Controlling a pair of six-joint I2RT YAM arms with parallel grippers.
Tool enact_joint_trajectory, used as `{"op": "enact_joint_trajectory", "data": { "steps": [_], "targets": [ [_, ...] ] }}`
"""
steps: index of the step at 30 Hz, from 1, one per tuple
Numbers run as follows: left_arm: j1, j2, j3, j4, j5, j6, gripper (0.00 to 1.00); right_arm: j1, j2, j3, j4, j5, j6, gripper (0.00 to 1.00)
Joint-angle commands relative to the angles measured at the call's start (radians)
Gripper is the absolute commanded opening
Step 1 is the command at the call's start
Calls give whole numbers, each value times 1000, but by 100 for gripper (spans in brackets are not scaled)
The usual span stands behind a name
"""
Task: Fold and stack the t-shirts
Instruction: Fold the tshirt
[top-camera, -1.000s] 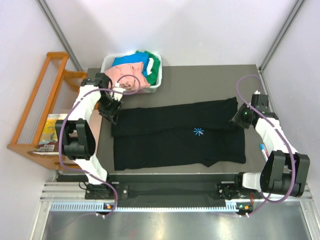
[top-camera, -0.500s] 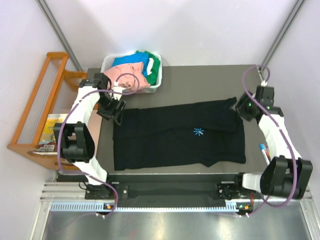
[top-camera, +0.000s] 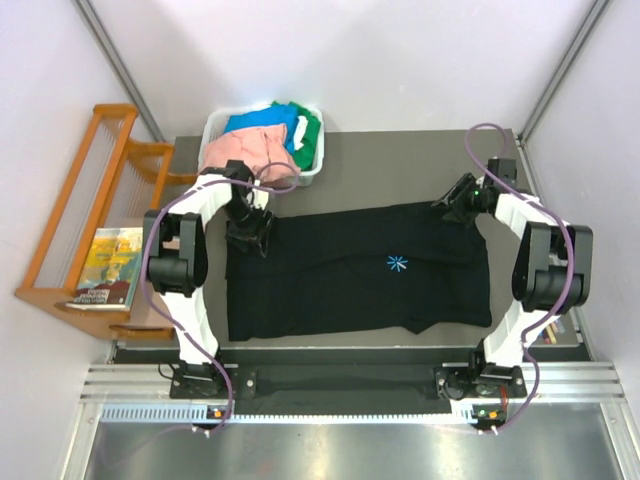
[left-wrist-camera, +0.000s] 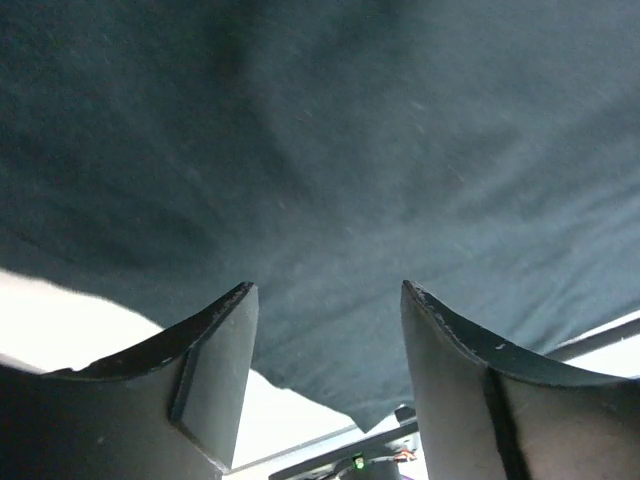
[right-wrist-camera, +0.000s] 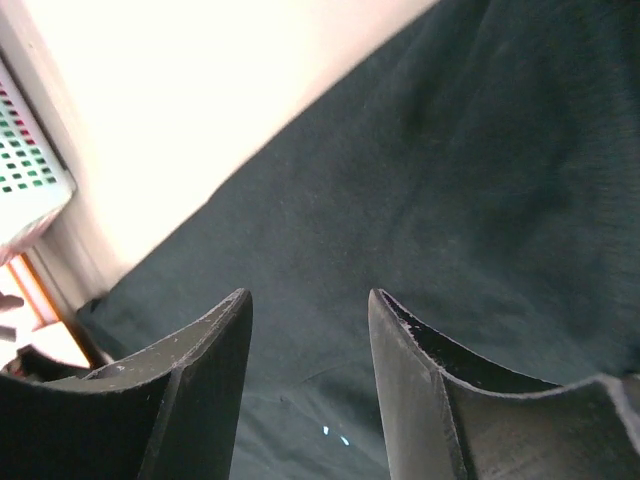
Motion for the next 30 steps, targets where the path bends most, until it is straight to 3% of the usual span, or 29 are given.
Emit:
{"op": "enact_joint_trajectory", "data": {
  "steps": [1,8,11,14,16,24,30],
  "targets": [
    [9,13,46,49,-10,-37,63,18,28,58,75,-55,33,50],
    [33,-2,34,38,-27,-13,62,26,63,86,11,84,23,52],
    [64,-42,4,35,-47,12,61,27,94,126,-51,123,-12,62],
    [113,-82,-50,43,-62,51,61,27,108,126,-52,124,-24,64],
    [156,-87,-69,44,-71,70,61,27,120,120,-43,126,-29,64],
    [151,-62,-29,27,-36,44,59,27,195,126,-12,98,-21,57],
    [124,-99,19,0,-38,38,59,21,237,172,-51,204,-29,57]
  ]
}}
